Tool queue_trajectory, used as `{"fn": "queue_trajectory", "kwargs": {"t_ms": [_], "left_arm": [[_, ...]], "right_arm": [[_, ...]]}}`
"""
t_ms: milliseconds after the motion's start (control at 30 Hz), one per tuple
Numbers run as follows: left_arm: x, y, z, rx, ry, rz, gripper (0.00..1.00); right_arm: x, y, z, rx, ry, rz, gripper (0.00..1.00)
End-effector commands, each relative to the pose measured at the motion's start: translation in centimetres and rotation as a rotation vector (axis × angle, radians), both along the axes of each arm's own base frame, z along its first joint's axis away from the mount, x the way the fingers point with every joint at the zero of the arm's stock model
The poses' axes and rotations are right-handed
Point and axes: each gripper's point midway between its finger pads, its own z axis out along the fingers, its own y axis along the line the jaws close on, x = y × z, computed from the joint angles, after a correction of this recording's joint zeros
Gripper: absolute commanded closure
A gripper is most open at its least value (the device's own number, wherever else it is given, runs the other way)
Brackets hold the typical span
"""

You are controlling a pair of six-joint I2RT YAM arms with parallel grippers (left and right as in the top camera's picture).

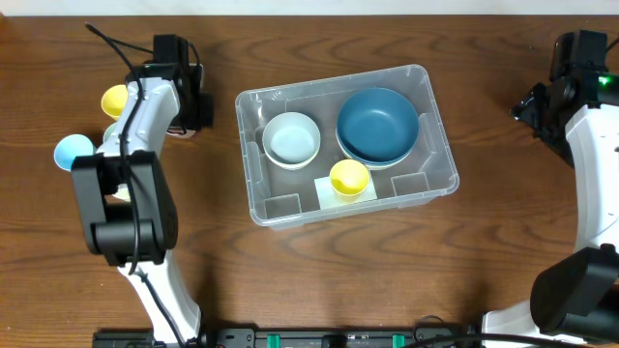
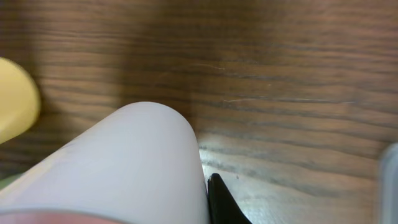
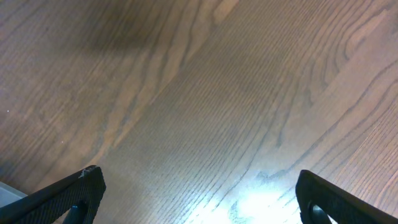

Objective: Pack container
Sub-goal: 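Carry the pink cup into the container and release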

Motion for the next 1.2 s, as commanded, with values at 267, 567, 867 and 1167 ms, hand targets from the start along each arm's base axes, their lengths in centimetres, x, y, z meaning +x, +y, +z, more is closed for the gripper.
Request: {"fn": "queue_trajectory", "kwargs": {"t_ms": [267, 567, 867, 1167], "left_arm": [[-4.1, -6.5, 18.8, -0.169, -0.362, -0.051, 0.94], [-12.2, -21.8, 20.9, -0.275, -0.312, -0.568, 0.94], [-16.7, -30.3, 14.2, -0.246, -0.109, -0.848, 0.94], [-17.2, -32.2, 8.2, -0.206, 0.05, -0.878, 0.94]], "right_arm": [[-0.1, -0.4, 0.2, -0.014, -0.003, -0.022, 0.01], [-0.1, -0.4, 0.2, -0.014, -0.003, -0.022, 0.01], [-0.1, -0.4, 0.2, -0.014, -0.003, -0.022, 0.01], [-0.1, -0.4, 0.2, -0.013, -0.003, -0.022, 0.01]]}}
